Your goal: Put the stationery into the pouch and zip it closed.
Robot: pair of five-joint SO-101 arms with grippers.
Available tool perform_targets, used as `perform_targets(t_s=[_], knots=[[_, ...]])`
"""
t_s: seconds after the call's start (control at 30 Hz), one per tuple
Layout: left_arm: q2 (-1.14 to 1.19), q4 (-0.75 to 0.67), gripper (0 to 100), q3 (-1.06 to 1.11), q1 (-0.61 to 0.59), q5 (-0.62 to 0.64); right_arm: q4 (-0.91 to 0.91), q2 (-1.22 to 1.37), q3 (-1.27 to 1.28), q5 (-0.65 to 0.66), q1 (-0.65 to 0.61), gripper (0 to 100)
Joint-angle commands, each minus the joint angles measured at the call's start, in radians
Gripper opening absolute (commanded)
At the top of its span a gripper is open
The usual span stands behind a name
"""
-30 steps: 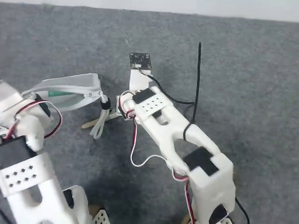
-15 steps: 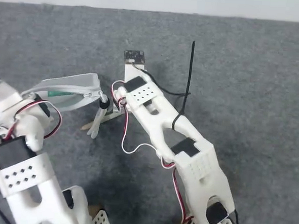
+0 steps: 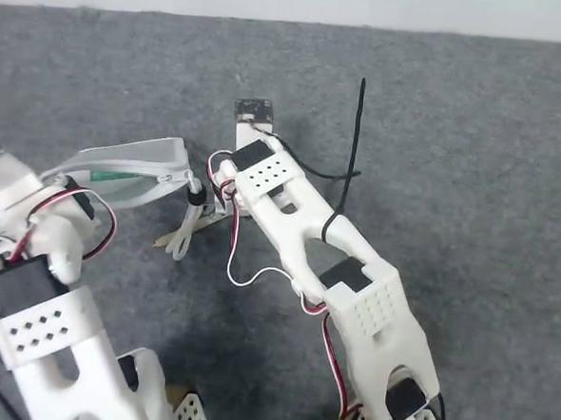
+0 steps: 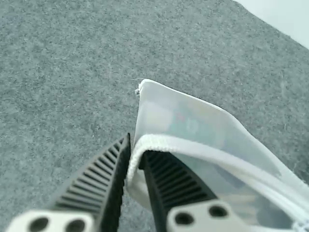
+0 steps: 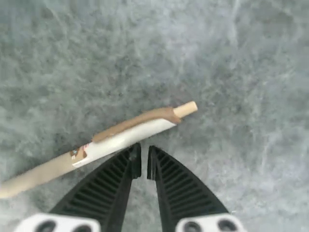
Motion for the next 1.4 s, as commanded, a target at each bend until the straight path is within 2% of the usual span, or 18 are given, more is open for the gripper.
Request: perform_targets(t_s=[0.0,0.13,0.63,1.17,1.37], knots=[[-0.006,-0.034,1,-0.010,-0.005,0.014,-0.001,-0.101,-0.043,-0.126,-0.022,12.1],[-0.006,-0.044,1,-0.007,-0.005,0.014,-0.016,-0.104,-0.043,-0.189,-0.065,24.6],[-0.006,-0.052,1,-0.005,-0.005,0.014,-0.163,-0.082,-0.044,-0.272,0.015,25.0],[-0.006,-0.054,1,0.004,-0.003,0.014,-0.177,0.025,-0.044,-0.267,0.015,24.9],[-0.006,-0.052,1,0.004,-0.003,0.014,-0.174,0.054,-0.044,-0.219,0.012,24.8]])
